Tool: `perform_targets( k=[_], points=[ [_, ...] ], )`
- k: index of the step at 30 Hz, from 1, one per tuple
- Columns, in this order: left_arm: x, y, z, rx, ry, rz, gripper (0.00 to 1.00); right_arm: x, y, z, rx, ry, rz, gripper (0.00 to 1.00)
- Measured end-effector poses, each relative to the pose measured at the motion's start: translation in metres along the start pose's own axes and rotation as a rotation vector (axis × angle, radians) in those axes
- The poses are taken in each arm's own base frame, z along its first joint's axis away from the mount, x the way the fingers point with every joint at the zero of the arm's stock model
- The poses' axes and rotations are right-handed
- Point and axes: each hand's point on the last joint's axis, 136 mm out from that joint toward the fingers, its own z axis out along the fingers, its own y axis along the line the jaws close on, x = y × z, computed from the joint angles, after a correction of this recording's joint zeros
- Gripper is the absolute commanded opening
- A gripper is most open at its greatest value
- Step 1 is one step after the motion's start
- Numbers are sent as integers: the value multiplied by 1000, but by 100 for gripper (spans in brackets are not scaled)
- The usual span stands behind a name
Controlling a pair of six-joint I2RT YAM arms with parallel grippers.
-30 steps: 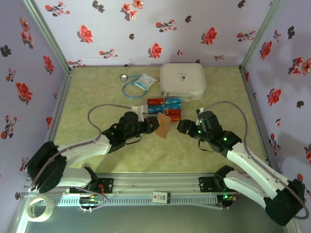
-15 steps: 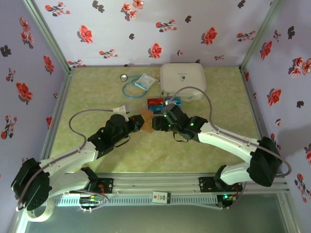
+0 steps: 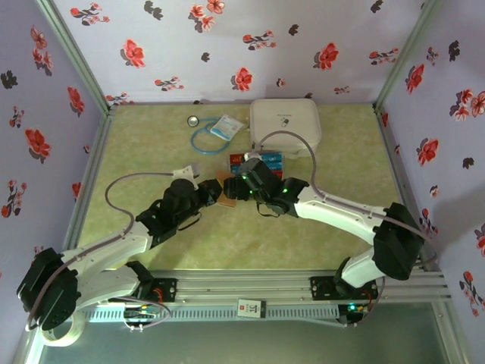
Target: Put the credit cards into the card holder
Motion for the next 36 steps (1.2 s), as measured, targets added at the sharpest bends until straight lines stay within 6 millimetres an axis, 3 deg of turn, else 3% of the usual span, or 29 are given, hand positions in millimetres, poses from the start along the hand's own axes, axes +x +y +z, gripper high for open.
perform_targets(
  k=[7,15,19,22,27,36],
  points=[
    [-1,2,-3,-7,-3,0,0,8,-9,9,23,3,5,61],
    [-2,1,-3,0,-7,-1,0,38,-62,13,135,45,46,58],
    [-2,0,-3,0,-7,-1,0,32,-77,0,148,14,79,58],
    [-2,0,-3,1,-7,-1,0,20,-72,-13,111,-30,97,58],
    [-3,-2,-3,12,-10,-3,0,1,-42,-25,-36,-80,111,59],
    [-5,-11,-1,53,-16,-37,0,9,-14,-6,-151,-41,97,59]
  ],
)
